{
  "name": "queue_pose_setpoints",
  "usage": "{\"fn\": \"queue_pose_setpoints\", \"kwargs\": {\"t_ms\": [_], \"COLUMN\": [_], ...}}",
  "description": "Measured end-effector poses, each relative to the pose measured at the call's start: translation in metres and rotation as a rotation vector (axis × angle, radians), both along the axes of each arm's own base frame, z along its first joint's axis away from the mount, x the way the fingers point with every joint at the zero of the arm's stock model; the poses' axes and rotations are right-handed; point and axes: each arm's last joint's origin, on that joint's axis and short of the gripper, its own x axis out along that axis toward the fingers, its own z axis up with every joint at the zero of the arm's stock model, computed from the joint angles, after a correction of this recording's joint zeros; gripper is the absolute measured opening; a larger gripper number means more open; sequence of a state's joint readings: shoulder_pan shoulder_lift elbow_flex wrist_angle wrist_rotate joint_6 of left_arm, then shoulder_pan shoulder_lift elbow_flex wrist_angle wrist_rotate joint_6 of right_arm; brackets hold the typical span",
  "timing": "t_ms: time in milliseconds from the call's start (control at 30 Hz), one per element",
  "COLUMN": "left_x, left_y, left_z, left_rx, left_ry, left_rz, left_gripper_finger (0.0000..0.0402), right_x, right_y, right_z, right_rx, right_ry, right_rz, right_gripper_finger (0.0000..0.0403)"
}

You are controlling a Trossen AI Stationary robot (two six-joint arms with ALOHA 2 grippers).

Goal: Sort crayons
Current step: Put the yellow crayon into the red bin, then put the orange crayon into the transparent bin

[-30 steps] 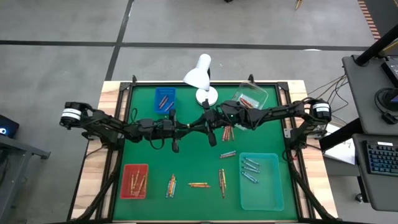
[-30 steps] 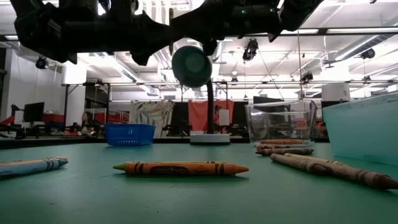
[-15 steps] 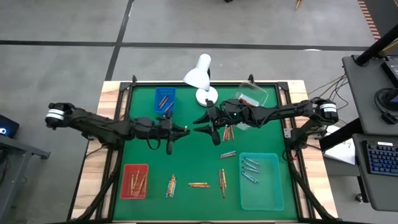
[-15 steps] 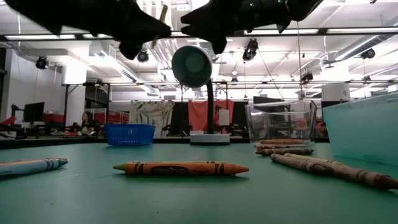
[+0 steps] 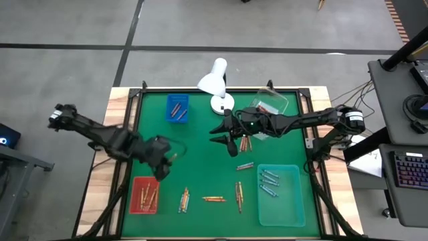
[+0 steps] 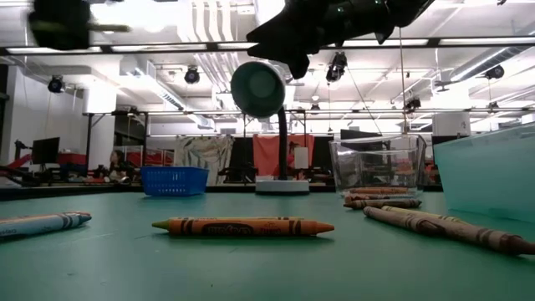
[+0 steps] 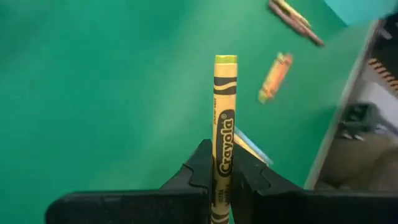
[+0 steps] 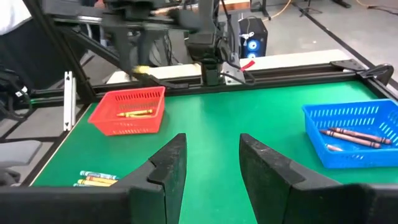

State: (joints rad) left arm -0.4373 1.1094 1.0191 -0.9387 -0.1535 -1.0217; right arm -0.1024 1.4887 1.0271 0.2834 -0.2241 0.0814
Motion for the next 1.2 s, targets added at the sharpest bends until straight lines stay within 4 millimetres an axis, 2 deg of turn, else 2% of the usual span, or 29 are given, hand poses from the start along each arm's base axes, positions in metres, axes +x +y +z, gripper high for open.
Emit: {"fn": "queue_pose_setpoints", "kwargs": {"t_ms": [300, 433, 533, 833, 1200], "left_x": [-0.026, -0.038, -0.045, -0.046, -0.048], "left_y": [-0.069, -0.098, -0.113, -0.125, -0.124], "left_z": [-0.032, -0.051, -0.066, -0.092, -0.095], "left_rx": [-0.206, -0.209, -0.173, -0.087, -0.062], "left_ry": [0.145, 0.202, 0.247, 0.382, 0.406], "left_rz": [0.306, 0.405, 0.45, 0.517, 0.574], "left_gripper_finger": [0.0005, 0.0005, 0.0005, 0.0008, 0.0051], "right_x": [0.0, -0.002, -0.002, -0.001, -0.001], "right_y": [0.006, 0.011, 0.015, 0.034, 0.049], "right_z": [-0.002, -0.005, -0.004, -0.001, 0.003], "right_rx": [0.036, 0.127, 0.193, 0.205, 0.185], "right_ry": [0.022, 0.076, 0.089, 0.09, 0.098], "right_rz": [0.007, -0.004, 0.002, 0.082, 0.127], "right_gripper_finger": [0.0137, 0.0137, 0.0137, 0.0137, 0.0137]}}
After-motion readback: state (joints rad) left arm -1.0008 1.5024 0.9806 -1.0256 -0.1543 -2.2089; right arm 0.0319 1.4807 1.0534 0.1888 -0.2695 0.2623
